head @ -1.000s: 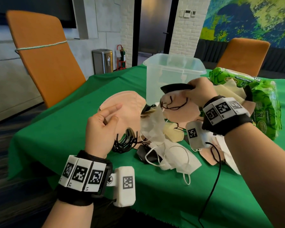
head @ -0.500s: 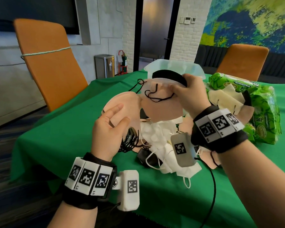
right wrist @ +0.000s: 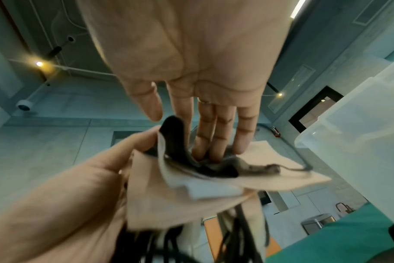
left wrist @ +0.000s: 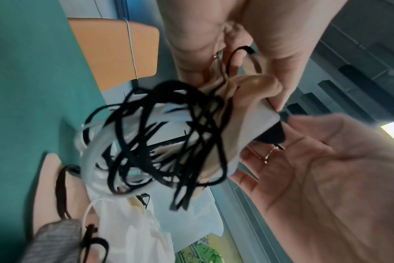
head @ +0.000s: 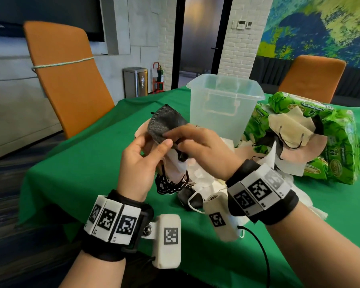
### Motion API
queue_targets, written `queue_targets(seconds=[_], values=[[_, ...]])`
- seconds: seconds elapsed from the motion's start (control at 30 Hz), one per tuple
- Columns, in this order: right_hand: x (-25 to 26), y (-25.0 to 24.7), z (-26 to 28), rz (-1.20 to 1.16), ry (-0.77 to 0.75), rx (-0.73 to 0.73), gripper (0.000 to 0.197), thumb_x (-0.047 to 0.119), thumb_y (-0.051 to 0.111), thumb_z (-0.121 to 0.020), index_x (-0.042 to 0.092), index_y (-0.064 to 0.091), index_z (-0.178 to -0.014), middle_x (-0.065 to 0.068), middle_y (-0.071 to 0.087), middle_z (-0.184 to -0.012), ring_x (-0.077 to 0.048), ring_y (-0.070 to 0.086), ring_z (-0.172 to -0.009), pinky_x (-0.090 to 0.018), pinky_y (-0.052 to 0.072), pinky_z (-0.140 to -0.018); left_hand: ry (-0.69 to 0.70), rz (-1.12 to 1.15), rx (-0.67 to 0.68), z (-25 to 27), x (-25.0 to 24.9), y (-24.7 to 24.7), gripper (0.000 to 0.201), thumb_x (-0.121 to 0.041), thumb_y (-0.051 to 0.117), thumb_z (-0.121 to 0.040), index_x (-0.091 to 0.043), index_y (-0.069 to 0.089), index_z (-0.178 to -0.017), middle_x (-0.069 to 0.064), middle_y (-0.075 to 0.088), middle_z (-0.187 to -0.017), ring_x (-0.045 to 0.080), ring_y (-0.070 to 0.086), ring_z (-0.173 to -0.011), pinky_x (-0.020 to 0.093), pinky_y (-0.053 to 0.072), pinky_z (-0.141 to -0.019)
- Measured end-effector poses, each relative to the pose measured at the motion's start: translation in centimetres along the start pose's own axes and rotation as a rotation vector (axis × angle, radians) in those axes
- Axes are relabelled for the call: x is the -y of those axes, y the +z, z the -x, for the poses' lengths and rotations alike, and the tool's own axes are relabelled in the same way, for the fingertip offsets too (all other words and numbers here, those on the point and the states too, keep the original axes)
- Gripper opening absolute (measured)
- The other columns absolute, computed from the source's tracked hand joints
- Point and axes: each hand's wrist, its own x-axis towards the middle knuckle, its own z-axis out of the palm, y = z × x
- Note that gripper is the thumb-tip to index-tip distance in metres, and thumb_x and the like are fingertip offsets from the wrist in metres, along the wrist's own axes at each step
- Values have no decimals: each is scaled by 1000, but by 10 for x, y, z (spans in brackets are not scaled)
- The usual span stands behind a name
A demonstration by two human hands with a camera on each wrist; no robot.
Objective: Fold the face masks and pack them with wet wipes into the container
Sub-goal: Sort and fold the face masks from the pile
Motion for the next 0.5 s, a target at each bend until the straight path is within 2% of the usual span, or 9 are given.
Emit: queue_targets(seconds=[0.07, 0.13, 0.2, 0.27, 0.33, 0.43, 0.5], values=[[-2, -4, -3, -118, 59, 3, 49, 17, 43, -75, 17, 53, -123, 2, 63, -88, -12, 55, -83, -27, 44, -78, 5, -28, -8, 0, 2, -2, 35, -10, 70, -71, -20, 65, -104, -7, 72, -95, 11, 64, -98, 27, 50, -88], [-4, -8, -6, -44, 21, -7, 56, 6, 50, -82, 24, 40, -135, 4, 62, -78, -8, 55, -71, -24, 45, -76, 17, -64, 30, 1, 4, -2, 37, -3, 66, -71, -21, 64, -104, -9, 71, -97, 8, 63, -98, 20, 48, -85], [-2, -11, -9, 110, -35, -3, 71, 1, 59, -81, 34, 32, -139, 3, 57, -70, -2, 50, -60, -19, 44, -71, 12, -78, 93, 3, 4, -2, 40, 1, 65, -73, -22, 62, -105, -11, 70, -100, 5, 62, -102, 17, 47, -87], [-2, -13, -12, 263, -63, -10, 67, 6, 65, -78, 38, 41, -132, 4, 47, -70, -1, 43, -58, -20, 40, -67, 11, -109, 143, 4, 4, -2, 43, 8, 66, -76, -25, 61, -104, -17, 70, -96, 0, 61, -102, 14, 46, -87], [-3, -13, -14, 313, -80, -93, 50, 11, 72, -74, 30, 60, -118, 7, 40, -74, 0, 39, -63, -17, 35, -65, 19, -139, 166, 4, 5, -4, 48, 10, 66, -77, -27, 59, -106, -19, 69, -97, -1, 60, -103, 14, 46, -88], [-11, -11, -12, 246, -111, -296, 30, 12, 79, -66, 20, 74, -95, 5, 41, -80, -10, 45, -70, -22, 39, -69, 37, -145, 175, 6, 3, -5, 46, 2, 68, -74, -25, 58, -110, -16, 67, -103, 1, 60, -103, 14, 46, -89], [-16, -10, -9, 221, -158, -380, 20, 14, 79, -65, 17, 76, -85, -1, 45, -88, -6, 46, -74, -17, 39, -69, 46, -143, 170, 6, 2, -5, 44, 5, 66, -77, -24, 59, -109, -17, 68, -99, -2, 61, -99, 12, 45, -85]])
